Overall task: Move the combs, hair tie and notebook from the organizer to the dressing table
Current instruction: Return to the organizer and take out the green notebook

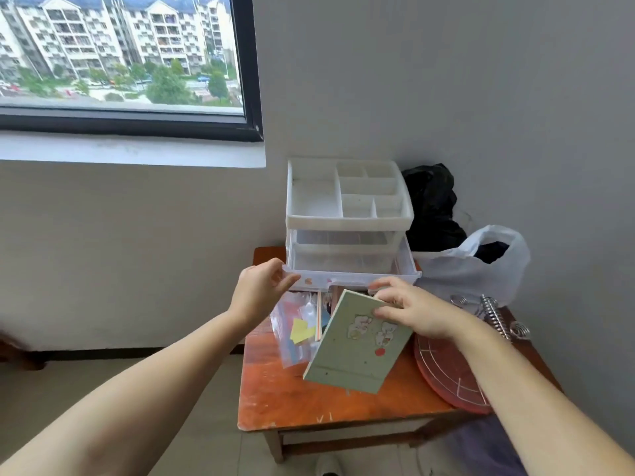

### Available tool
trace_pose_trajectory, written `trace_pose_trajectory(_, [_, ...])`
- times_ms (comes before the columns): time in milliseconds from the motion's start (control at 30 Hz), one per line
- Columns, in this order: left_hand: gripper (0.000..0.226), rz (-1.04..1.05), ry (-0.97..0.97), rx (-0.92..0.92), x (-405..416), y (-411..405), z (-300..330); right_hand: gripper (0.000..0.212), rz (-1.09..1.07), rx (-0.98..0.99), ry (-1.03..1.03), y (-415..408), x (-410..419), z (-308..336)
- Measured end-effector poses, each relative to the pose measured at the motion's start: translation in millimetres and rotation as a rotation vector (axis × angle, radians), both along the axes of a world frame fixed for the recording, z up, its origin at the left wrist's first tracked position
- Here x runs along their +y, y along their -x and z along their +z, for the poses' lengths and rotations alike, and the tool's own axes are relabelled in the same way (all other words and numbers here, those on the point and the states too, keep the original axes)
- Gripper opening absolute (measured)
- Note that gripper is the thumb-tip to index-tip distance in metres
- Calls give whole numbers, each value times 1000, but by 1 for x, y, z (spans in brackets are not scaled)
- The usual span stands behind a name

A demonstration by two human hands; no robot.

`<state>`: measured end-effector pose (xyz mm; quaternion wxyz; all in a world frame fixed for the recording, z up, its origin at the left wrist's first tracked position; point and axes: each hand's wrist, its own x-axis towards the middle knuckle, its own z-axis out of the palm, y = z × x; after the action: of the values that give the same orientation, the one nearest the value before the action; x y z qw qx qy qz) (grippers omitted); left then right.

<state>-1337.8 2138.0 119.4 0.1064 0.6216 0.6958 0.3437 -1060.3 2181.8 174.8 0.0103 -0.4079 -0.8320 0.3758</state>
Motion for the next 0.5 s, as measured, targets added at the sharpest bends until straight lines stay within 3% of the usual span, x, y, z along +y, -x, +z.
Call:
trace_pose_trajectory(167, [34,80,-16,51,35,-3,6,14,-21,70,21,14,47,6])
trace_pose_trajectory(367, [36,347,47,23,72,-5,4,13,15,76,54,27,87,4])
trace_pose_trajectory(500, [37,338,92,21,79,-2,2,15,-3,160,53,24,94,2])
